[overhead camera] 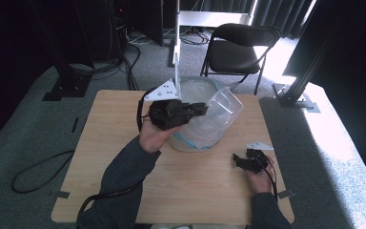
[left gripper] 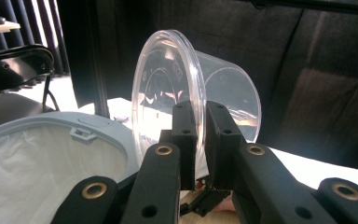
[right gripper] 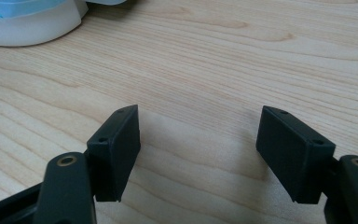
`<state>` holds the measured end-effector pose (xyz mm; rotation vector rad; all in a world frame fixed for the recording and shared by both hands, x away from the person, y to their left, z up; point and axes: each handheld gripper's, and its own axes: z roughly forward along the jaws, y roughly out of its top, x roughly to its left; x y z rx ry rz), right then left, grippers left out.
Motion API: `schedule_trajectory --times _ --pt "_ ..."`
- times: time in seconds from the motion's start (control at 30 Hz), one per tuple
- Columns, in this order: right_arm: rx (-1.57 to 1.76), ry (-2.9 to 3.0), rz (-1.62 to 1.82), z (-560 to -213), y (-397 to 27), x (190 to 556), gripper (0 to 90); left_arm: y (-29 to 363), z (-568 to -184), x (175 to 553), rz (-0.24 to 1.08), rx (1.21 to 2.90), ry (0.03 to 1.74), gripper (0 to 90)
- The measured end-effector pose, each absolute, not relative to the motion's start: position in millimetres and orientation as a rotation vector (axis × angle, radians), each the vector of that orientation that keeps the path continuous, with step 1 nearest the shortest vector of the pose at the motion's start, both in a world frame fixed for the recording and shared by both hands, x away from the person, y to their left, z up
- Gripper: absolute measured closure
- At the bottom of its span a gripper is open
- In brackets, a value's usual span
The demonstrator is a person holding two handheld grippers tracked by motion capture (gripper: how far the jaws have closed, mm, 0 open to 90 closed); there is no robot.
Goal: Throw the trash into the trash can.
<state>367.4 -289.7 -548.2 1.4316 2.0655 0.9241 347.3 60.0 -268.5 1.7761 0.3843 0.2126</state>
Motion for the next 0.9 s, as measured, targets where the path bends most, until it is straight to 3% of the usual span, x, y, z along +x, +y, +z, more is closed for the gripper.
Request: schedule_trajectory --times 0.9 --pt "1.431 2.066 0.922 -548.1 -289.7 367.3 29.3 67.1 -258.6 372.9 0.249 1.729 0.436 83.5"
